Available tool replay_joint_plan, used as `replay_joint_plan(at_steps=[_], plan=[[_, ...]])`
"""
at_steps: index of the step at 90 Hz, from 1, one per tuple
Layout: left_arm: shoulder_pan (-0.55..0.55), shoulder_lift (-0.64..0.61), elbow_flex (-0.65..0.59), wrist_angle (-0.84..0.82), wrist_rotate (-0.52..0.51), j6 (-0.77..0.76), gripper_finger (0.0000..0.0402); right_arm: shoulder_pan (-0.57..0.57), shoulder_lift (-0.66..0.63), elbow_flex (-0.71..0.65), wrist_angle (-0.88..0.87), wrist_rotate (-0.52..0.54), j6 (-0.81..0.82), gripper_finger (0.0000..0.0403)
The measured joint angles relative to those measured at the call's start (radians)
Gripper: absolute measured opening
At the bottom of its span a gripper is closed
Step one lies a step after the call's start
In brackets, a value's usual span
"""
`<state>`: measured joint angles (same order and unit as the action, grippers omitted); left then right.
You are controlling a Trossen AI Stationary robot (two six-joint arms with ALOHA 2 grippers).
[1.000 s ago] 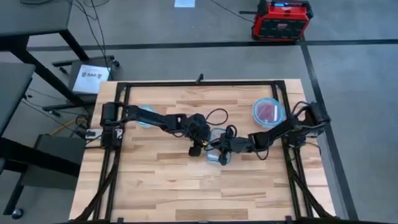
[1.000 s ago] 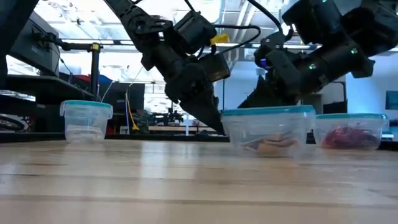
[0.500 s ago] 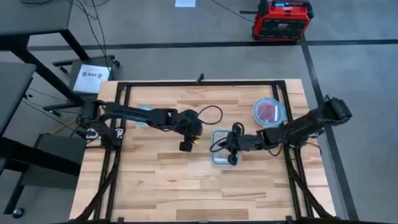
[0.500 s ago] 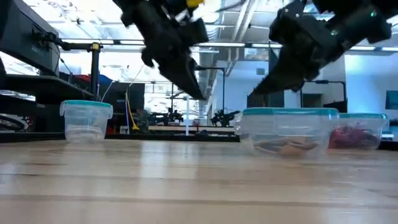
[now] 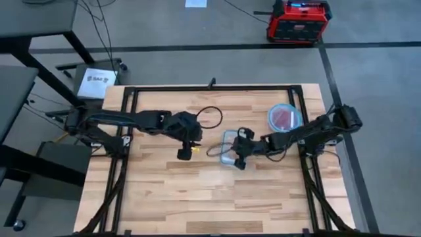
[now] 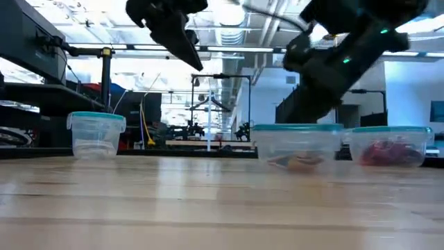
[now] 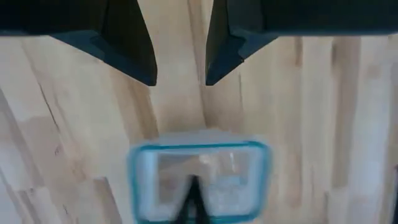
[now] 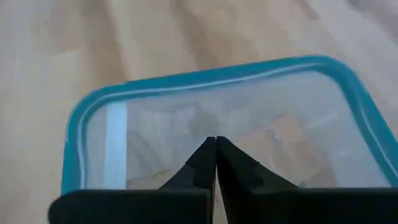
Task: Sort candy
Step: Close the rectangular transparent bin, then return to Home Position
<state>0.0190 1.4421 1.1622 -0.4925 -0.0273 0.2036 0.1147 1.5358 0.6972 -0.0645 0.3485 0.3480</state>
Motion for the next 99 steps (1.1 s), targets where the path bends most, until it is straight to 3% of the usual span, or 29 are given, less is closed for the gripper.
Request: replay_joint_plan(at_steps=[32, 45, 58, 68, 83, 99], plan=[[0.001, -0.003, 0.0, -0.024, -0.01, -0.017, 0.0123, -0.317, -0.081, -0.007, -0.072, -0.021, -0.362, 0.0], [0.002, -0.003, 0.0, -0.025, -0.037, -0.014, 0.0123, -0.37, -0.178, -0.003, -0.087, -0.063, -0.432, 0.0], [0.006, -0.006, 0.0, -0.029, -0.1, -0.006, 0.0121, -0.302, -0.299, 0.005, -0.083, -0.206, -0.35, 0.0], [0.008, -0.03, -0.001, -0.057, -0.191, -0.006, 0.0095, -0.172, -0.348, -0.014, -0.039, -0.316, -0.254, 0.0], [0.017, -0.135, -0.075, 0.019, -0.211, 0.018, 0.0013, 0.005, -0.352, -0.11, 0.126, -0.328, -0.147, 0.0], [0.043, -0.285, -0.259, 0.209, -0.183, -0.018, 0.0011, 0.041, -0.461, -0.324, 0.436, -0.327, -0.086, 0.0]])
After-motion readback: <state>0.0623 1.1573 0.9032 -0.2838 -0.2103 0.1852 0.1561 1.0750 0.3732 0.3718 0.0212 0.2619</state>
